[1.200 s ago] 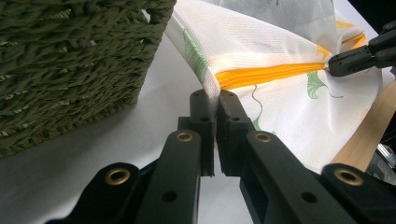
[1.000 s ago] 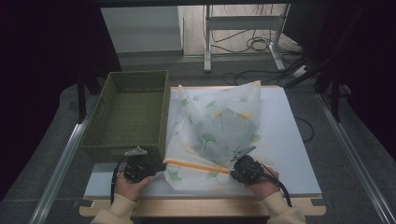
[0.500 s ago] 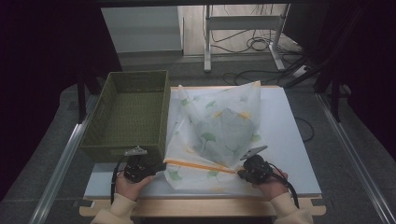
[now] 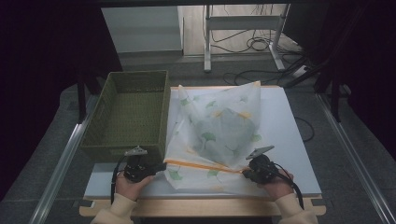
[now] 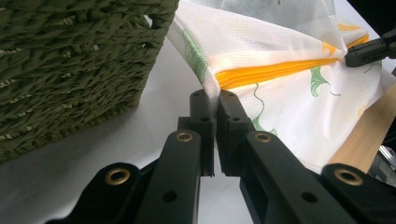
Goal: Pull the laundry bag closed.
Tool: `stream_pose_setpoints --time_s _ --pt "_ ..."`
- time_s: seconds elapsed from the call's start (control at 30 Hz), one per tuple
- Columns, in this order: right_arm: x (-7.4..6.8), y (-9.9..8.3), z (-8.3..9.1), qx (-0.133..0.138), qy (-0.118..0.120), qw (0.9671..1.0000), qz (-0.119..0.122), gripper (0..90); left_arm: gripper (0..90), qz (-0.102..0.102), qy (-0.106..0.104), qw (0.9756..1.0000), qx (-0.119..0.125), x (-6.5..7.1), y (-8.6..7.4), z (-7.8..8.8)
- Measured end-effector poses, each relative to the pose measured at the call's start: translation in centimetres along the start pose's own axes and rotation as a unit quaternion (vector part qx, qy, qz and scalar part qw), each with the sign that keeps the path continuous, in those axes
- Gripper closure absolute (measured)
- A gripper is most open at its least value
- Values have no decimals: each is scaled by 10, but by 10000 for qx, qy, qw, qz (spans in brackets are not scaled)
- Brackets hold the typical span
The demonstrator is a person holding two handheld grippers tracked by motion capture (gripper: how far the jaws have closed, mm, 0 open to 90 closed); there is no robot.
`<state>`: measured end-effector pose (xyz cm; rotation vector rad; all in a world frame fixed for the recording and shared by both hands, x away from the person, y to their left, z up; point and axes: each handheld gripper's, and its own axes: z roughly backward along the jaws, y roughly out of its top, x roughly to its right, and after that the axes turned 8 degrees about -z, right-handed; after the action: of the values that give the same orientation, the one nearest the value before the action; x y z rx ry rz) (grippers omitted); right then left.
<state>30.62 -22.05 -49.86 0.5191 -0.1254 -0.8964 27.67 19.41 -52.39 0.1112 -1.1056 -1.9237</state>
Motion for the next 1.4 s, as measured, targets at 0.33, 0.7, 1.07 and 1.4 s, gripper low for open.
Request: stream_pose_setpoints --time_s 0.33,0.7,1.07,1.4 --pt "7 -5 5 40 -92 9999 -89 900 871 4 7 10000 11 0 0 0" --pt "14 -10 8 55 -132 9998 -170 900 871 6 3 10000 7 0 0 0" --pt "18 -14 11 64 -143 9996 -224 900 871 4 -6 10000 10 0 0 0" --pt "22 -17 13 61 -168 9995 -266 900 871 -2 5 10000 18 0 0 0"
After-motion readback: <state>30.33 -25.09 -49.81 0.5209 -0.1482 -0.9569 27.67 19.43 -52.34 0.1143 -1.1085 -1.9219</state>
